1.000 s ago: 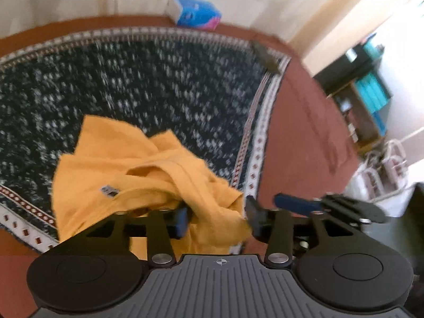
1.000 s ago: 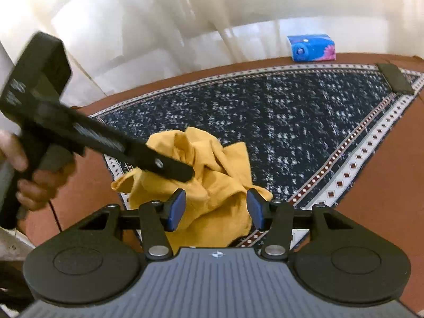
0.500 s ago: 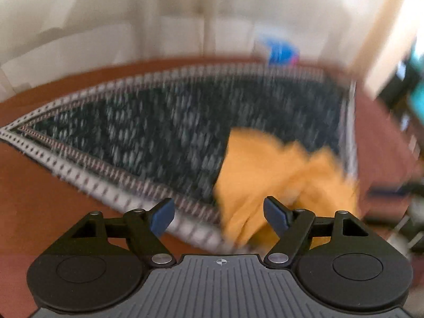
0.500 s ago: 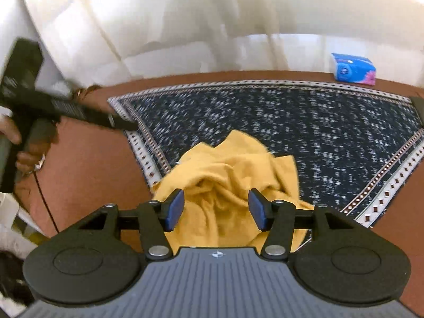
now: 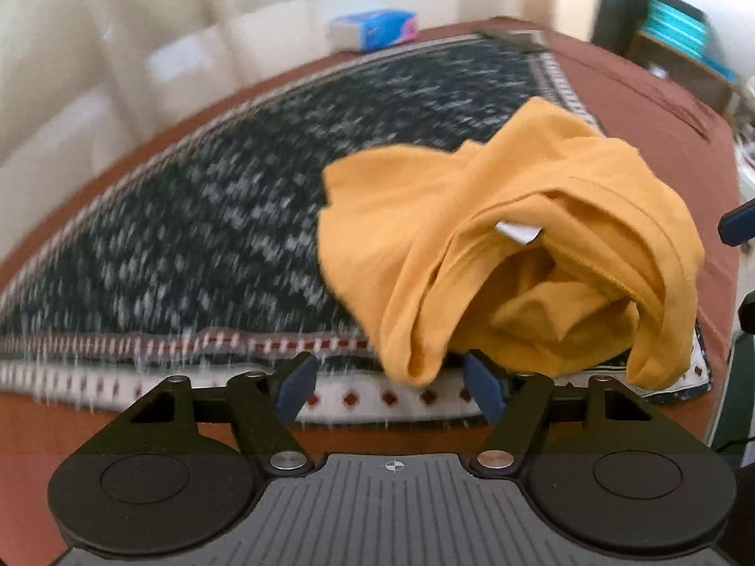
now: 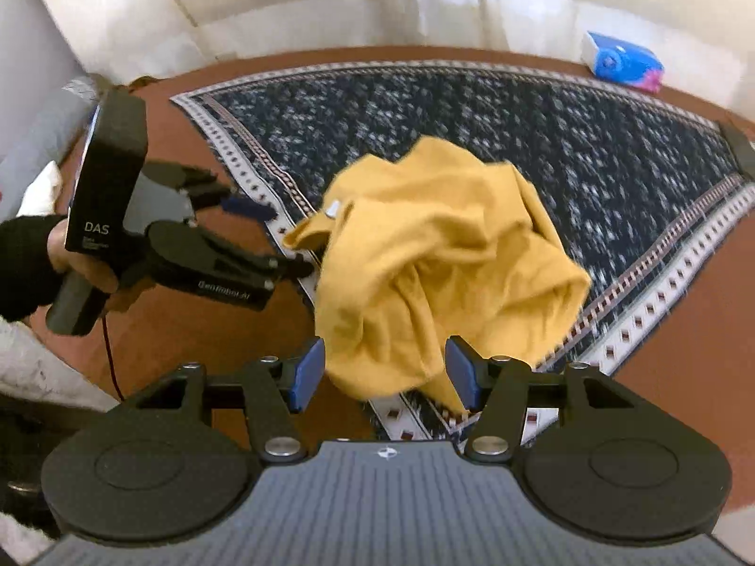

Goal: Fold clothes

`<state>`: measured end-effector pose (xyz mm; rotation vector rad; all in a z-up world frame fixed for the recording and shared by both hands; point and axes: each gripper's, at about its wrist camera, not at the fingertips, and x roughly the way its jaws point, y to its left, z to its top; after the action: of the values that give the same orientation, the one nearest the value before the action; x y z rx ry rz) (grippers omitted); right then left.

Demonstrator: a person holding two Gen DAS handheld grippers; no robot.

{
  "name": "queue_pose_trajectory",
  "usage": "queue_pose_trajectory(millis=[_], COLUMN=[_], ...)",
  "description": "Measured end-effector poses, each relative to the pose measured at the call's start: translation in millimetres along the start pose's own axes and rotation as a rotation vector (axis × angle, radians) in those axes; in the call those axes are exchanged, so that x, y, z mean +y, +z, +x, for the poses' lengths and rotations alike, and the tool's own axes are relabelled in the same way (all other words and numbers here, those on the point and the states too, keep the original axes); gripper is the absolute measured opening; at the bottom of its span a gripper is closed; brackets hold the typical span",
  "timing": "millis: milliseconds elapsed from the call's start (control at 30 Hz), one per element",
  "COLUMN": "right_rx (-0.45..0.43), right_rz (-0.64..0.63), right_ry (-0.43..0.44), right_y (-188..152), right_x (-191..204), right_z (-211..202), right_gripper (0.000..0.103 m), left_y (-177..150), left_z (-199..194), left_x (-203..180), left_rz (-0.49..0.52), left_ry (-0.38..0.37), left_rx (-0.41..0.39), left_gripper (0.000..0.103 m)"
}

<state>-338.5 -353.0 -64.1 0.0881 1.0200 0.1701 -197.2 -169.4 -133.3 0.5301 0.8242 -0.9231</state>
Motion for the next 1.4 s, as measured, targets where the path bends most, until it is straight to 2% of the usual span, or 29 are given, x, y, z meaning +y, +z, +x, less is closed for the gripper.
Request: queue_pose_trajectory(millis=[33,67,100,167,333,400,633,700,867,967,1167,1233,1267,1333,1400], right_rx=[0.003,0.005,0.006,0.007,-0.005,-0.023,0.004,0.021,0.01,-0.011,0.011,-0.002,-0.007,0.0,-0.026], right_rz=[0.017,0.032,0.046,0.06,0.016,-0.006,-0.099,-0.133,-0.31,-0.376,-0.457,-0.482,-0.477,-0.423,-0.332], right_ry=[-0.007,-0.013,-0.017,-0.024,-0.031,-0.029,-0.007,-0.025,-0.125,-0.144,-0.154,-0.181,-0.189,-0.171,-0.136], right_y=[-1,-3,-4,-5,-1,3,14,16,14,14,13,13,15,22,29], right_x=[-1,-2,-3,-2,13,20,40,44,65,71,84,85,84,76,63], right_z=[-1,-1,0,1,8,10,33,46,62,60,73,81,85,86,75], right_gripper=[0.061,0.061,0.061,0.061,0.061,0.061,0.061,0.061,0.061,0.061,0.066,0.06,0.043,0.016,0.015], left_y=[3,6,10,18,46,61,104,111,116,119,126,128,129,130,131], left_z=[3,5,6,6,-9,-14,-21,-22,-19,-16,-13,-14,-14,-16,-20], left_x=[0,1,3,10,44,52,63,64,67,70,69,69,70,70,72], left_rz=[0.02,0.026,0.027,0.007,-0.197,-0.236,-0.271,-0.277,-0.267,-0.283,-0.276,-0.278,-0.278,-0.27,-0.268], left_ry=[-0.011,-0.025,-0.04,-0.064,-0.128,-0.137,-0.167,-0.175,-0.17,-0.178,-0.183,-0.184,-0.183,-0.172,-0.163], left_rx=[0.001,0.006,0.011,0.005,-0.09,-0.129,-0.212,-0.224,-0.218,-0.215,-0.219,-0.219,-0.219,-0.223,-0.229], left_gripper=[0.046,0.031,0.01,0.005,0.002,0.002,0.002,0.002,0.002,0.002,0.002,0.002,0.002,0.002,0.002])
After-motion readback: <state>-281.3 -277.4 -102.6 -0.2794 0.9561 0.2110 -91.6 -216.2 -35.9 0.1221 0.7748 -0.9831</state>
